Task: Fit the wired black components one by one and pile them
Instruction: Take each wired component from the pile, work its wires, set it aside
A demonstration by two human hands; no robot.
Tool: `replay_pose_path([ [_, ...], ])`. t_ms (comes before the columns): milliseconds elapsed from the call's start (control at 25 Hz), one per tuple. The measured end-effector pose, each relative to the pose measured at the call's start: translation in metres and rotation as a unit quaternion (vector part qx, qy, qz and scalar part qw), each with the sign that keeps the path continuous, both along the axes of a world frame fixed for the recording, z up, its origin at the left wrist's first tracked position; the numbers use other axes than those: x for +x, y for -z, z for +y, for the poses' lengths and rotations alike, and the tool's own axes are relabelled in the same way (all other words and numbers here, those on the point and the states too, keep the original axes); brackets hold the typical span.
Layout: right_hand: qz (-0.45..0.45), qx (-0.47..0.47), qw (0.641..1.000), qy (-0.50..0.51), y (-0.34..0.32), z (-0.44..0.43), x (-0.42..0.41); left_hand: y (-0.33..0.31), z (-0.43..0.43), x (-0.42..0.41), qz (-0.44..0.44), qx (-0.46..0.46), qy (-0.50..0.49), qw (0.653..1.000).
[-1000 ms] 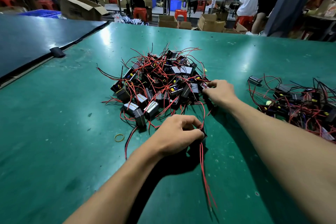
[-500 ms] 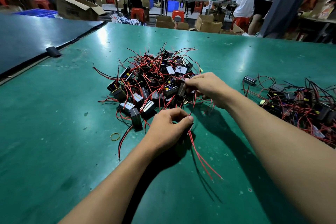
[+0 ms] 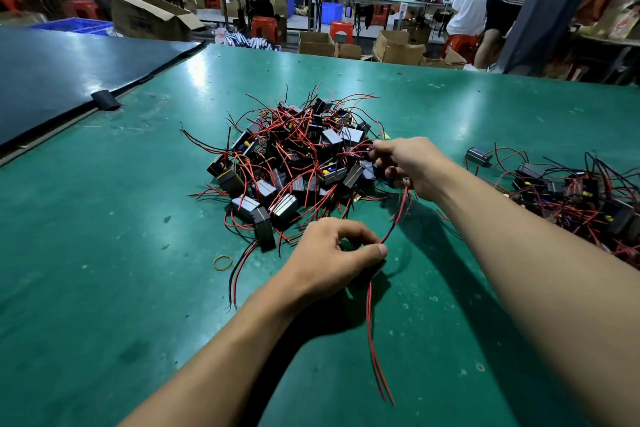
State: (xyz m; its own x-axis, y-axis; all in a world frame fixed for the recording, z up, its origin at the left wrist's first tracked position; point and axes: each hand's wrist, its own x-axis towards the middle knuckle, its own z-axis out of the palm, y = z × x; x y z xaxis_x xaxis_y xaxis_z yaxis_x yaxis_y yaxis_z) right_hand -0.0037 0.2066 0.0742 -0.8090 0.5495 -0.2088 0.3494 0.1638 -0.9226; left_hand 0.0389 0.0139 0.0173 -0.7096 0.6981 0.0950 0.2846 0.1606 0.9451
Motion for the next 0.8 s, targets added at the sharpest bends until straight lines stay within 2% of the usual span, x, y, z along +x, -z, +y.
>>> replay_pose_path([
  [80,-0.013,0.026,0.999,-0.021,0.004,0.001,0.005,0.0,0.0,0.001,0.019,-0.021,0.01,1.0],
  [160,-0.066,0.066,0.993,-0.076,0.006,0.001,0.012,0.0,0.001,0.001,0.039,-0.048,0.007,0.998],
  [240,-0.121,0.157,0.973,-0.114,0.005,-0.001,0.018,0.001,0.002,0.0,0.046,-0.057,-0.011,0.997],
  [280,-0.116,0.236,0.96,-0.098,0.005,-0.001,0.018,0.001,0.002,0.0,0.045,-0.055,-0.018,0.997],
  [320,-0.078,0.322,0.942,-0.058,0.005,-0.002,0.018,0.001,0.002,0.001,0.048,-0.054,-0.022,0.997],
  [400,0.087,0.44,0.894,0.003,0.002,-0.013,0.021,0.001,0.002,0.002,0.073,-0.058,-0.031,0.995],
  [440,0.161,0.474,0.866,-0.013,-0.001,-0.021,0.021,0.001,0.002,0.002,0.092,-0.058,-0.037,0.993],
  [480,0.191,0.514,0.835,-0.042,-0.004,-0.03,0.02,0.002,0.002,0.002,0.111,-0.058,-0.046,0.991],
  [560,0.153,0.605,0.776,-0.091,-0.005,-0.046,0.013,0.003,0.003,0.001,0.128,-0.055,-0.057,0.989],
  [720,-0.064,0.696,0.708,-0.101,-0.003,-0.063,-0.001,0.005,0.002,0.0,0.111,-0.051,-0.062,0.991],
  [800,-0.134,0.71,0.681,-0.118,-0.003,-0.062,-0.004,0.006,0.002,0.0,0.102,-0.051,-0.06,0.992],
])
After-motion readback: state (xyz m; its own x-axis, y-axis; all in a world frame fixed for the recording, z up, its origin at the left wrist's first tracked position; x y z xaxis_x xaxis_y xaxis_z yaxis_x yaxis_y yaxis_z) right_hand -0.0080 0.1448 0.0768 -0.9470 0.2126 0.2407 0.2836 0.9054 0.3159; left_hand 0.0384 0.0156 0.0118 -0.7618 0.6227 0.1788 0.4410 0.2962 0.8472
